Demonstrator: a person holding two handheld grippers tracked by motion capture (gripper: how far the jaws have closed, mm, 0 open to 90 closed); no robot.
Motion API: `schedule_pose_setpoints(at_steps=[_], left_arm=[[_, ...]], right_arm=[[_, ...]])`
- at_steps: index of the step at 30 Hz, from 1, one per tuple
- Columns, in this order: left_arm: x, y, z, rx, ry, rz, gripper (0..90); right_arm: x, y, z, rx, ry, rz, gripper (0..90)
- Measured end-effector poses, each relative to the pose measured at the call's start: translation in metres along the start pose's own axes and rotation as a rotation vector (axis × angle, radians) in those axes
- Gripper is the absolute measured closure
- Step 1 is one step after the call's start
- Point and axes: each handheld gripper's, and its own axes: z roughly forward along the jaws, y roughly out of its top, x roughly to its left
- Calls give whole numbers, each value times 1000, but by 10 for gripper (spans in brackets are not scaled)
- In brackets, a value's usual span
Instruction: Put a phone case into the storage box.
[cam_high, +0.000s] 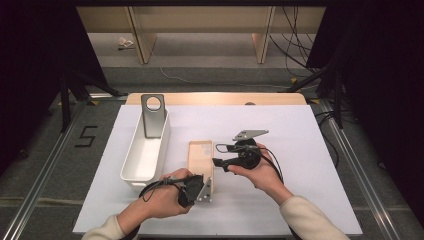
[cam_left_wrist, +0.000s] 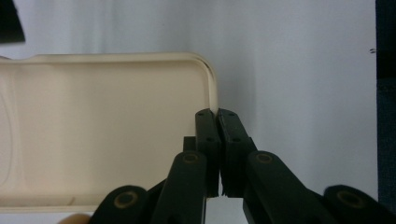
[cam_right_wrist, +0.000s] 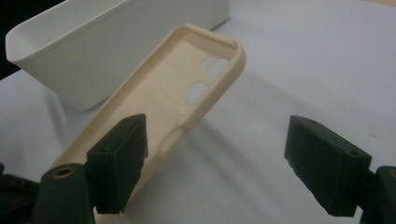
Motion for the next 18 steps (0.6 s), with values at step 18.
schedule_pose_setpoints(at_steps=[18], left_arm=[[-4, 6, 1, -7, -22, 19, 878]], right_arm=[[-7, 12, 25, 6, 72, 90, 474]])
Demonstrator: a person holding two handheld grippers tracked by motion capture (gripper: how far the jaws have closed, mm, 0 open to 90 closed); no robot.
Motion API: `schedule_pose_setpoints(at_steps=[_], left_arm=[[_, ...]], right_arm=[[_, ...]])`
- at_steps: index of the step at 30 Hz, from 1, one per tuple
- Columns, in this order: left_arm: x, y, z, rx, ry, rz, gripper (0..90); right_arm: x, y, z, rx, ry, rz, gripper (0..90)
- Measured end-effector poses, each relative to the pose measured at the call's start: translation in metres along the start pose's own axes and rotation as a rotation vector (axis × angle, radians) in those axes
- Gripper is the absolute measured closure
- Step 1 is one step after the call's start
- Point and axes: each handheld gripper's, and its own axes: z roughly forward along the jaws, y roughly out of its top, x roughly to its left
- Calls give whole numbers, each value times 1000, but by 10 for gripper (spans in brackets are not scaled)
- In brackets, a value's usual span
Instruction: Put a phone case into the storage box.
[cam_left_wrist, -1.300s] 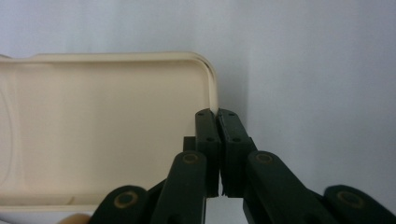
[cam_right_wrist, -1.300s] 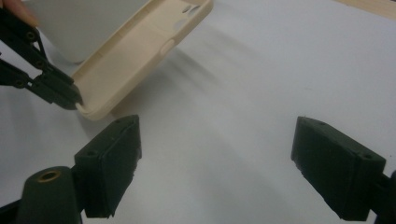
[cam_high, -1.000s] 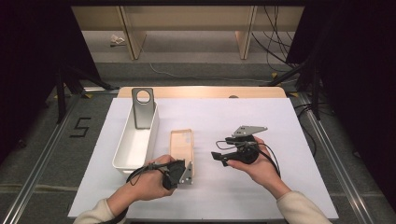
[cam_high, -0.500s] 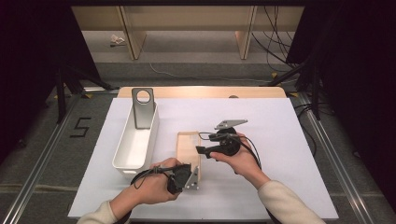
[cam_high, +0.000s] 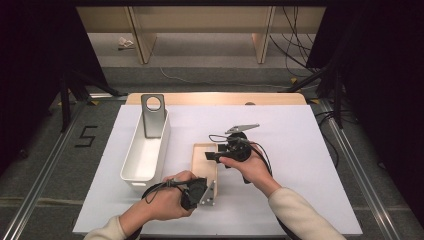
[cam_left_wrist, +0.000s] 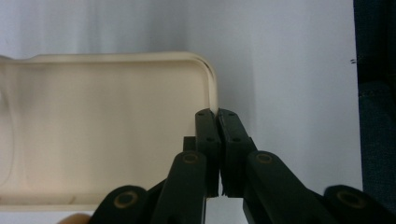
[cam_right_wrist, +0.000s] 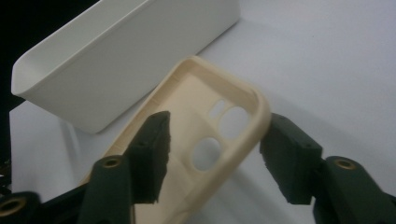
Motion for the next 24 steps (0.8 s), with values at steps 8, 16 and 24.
schedule_pose_setpoints(at_steps=[8, 16, 24], left_arm=[[0, 0, 0, -7, 4, 1, 879], [1, -1, 3, -6, 16, -13, 878], [3, -2, 4, -25, 28, -34, 877]], right_arm=[[-3, 1, -6, -49, 18, 31, 679], [3, 7, -15, -89, 46, 61, 767], [11, 12, -23, -111, 55, 76, 813]])
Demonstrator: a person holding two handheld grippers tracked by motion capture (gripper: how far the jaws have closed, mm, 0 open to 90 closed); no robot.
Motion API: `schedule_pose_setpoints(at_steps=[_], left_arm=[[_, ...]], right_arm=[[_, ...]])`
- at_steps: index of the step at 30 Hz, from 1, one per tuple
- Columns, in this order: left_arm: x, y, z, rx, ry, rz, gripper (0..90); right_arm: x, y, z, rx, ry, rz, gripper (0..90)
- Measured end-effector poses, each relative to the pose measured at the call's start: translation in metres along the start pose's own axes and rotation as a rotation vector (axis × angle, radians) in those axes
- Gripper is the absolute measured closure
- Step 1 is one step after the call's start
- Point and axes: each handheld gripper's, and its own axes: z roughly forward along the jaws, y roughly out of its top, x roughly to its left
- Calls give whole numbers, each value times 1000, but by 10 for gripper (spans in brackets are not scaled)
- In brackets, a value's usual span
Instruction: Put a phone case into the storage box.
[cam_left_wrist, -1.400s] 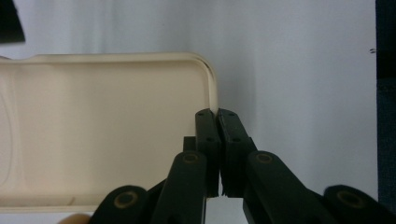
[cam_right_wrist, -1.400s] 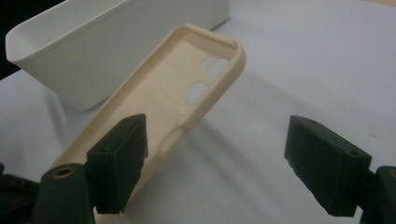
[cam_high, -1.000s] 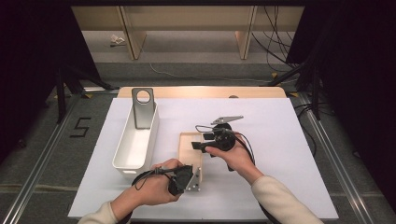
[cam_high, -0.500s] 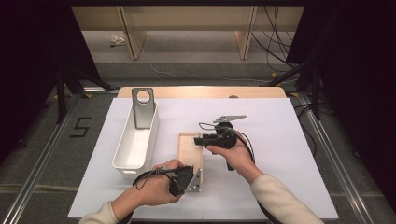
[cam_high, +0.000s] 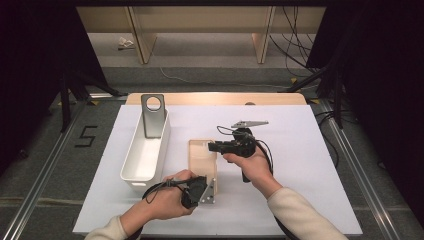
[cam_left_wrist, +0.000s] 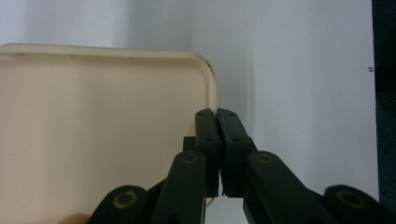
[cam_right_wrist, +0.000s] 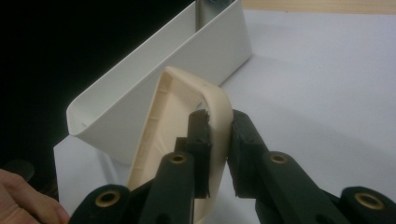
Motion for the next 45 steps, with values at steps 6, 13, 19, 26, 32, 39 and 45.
schedule_pose_setpoints(at_steps=[6, 13, 19, 26, 32, 39, 45], left_arm=[[2, 0, -1, -20, 24, -2, 874], [5, -4, -1, -48, 40, -34, 859], [8, -9, -8, -132, 61, -84, 775], [10, -26, -17, -299, 105, -261, 593], [10, -43, -20, -371, 134, -379, 396], [11, -51, -23, -435, 153, -487, 255], [14, -54, -23, -464, 157, -538, 240]], right_arm=[[5, 5, -6, -20, 9, -3, 821], [12, 10, -12, -51, 18, -8, 825], [12, 11, -19, -80, -2, -19, 826], [8, 14, -29, -101, -20, -26, 825], [6, 13, -37, -119, -36, -35, 824], [3, 10, -46, -138, -39, -55, 823], [4, 9, -52, -151, -34, -82, 823]])
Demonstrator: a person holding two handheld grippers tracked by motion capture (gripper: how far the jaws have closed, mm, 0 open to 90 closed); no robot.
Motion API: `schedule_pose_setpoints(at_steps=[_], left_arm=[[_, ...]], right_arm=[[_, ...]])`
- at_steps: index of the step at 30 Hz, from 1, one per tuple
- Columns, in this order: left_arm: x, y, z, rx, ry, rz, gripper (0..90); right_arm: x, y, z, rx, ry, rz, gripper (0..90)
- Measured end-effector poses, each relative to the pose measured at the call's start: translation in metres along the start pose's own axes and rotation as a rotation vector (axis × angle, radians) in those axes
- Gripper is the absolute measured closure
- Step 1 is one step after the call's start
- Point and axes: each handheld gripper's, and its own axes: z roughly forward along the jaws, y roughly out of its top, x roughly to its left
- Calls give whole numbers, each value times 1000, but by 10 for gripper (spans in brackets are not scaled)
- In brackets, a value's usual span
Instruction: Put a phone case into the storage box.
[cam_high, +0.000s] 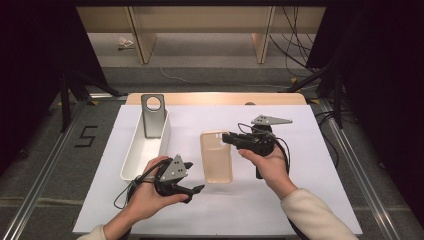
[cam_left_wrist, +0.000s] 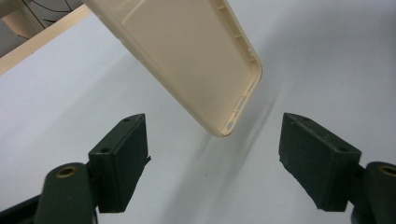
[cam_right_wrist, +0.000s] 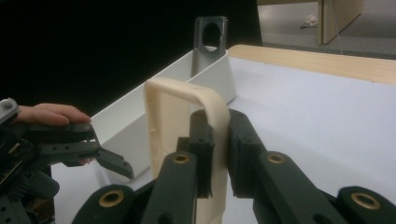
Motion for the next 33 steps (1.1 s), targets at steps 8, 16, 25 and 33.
schedule_pose_setpoints(at_steps=[8, 16, 25, 33], left_arm=[[2, 1, -2, -33, -19, -54, 238], [4, 3, -3, -45, 15, -68, 241], [8, 11, -4, -98, 47, -113, 260], [18, 29, -6, -169, 64, -210, 370]], right_arm=[[-2, -2, -6, -12, 2, -9, 822], [0, -8, -11, -9, 2, -13, 822], [4, -11, -14, -7, 5, -20, 821], [7, -14, -13, -7, 3, -22, 821]])
